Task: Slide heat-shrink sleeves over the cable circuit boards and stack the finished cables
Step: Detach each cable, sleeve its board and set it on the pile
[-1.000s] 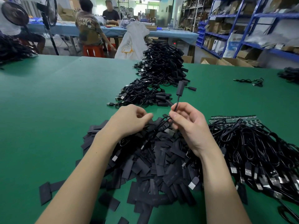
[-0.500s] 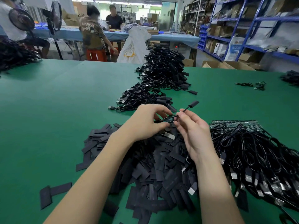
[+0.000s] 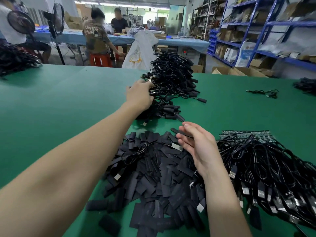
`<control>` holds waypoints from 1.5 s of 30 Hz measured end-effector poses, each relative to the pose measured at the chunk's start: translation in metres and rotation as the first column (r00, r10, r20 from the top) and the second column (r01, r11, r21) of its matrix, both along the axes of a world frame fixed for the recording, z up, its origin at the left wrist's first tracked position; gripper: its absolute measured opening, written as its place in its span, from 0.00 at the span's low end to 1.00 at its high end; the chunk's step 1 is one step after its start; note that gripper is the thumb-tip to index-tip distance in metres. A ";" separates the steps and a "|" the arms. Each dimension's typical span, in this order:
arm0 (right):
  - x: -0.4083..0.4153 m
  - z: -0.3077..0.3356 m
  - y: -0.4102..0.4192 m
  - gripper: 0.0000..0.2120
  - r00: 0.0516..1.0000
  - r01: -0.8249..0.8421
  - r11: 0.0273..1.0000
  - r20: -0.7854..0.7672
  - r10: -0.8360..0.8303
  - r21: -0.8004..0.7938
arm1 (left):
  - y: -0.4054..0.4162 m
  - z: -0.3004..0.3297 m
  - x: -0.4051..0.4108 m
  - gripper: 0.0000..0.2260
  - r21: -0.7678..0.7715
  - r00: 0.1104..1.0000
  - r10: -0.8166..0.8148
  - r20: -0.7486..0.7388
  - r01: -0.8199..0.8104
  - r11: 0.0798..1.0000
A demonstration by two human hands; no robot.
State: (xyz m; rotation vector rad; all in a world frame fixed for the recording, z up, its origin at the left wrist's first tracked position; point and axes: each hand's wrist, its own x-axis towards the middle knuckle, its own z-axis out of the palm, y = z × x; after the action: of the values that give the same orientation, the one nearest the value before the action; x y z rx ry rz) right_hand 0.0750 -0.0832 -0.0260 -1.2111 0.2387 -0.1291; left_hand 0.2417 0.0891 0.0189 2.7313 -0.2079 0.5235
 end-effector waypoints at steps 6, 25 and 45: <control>0.002 -0.001 -0.002 0.05 1.000 -0.008 0.999 -0.011 0.008 -0.036 | 0.018 -0.024 -0.042 0.13 -0.239 0.998 -0.053 0.037 0.061 0.969; 0.005 -0.010 -0.001 0.03 0.996 0.041 0.722 0.085 0.025 -0.691 | 0.036 -0.038 -0.129 0.06 -0.289 0.914 -0.301 -0.271 0.220 0.932; 0.002 -0.010 -0.005 0.06 0.969 -0.131 0.750 0.078 0.236 -0.649 | 0.044 -0.033 -0.131 0.03 -0.494 0.885 -0.373 -0.277 0.202 0.845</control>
State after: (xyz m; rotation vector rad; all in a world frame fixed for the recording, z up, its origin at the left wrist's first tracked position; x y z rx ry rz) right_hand 0.0770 -0.0877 -0.0360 -1.8969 -0.0826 -0.1361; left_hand 0.1102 0.1327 -0.0136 2.2221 -0.3513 -0.0334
